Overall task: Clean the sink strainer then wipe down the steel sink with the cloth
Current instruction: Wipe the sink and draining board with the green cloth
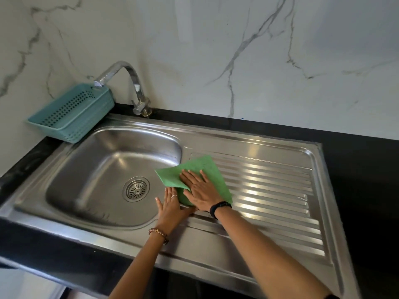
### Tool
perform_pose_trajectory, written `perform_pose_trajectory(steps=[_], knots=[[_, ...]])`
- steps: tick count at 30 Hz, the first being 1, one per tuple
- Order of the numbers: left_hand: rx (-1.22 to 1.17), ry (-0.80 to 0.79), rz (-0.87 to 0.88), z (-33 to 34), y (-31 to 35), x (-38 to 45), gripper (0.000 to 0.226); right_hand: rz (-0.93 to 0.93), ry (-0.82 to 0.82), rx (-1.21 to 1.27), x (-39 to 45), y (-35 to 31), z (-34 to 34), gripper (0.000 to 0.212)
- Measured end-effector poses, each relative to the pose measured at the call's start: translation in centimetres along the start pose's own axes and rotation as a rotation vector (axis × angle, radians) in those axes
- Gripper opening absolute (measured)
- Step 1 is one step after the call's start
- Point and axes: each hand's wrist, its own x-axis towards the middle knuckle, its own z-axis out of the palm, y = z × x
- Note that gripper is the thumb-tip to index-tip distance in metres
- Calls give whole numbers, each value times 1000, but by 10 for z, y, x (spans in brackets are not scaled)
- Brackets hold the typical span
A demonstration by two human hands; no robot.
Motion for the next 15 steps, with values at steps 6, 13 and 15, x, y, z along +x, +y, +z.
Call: perform_pose_trajectory(steps=[6,13,15], knots=[[67,-28,148,32,53,-22,110,182,135,45,-69,45,0,57],[107,-259,308,75,124,-39,100,432,215,46,-159,121,-6,56],[120,-276,285,79,127,-41,101,480,227,44,-179,135,-7,55]])
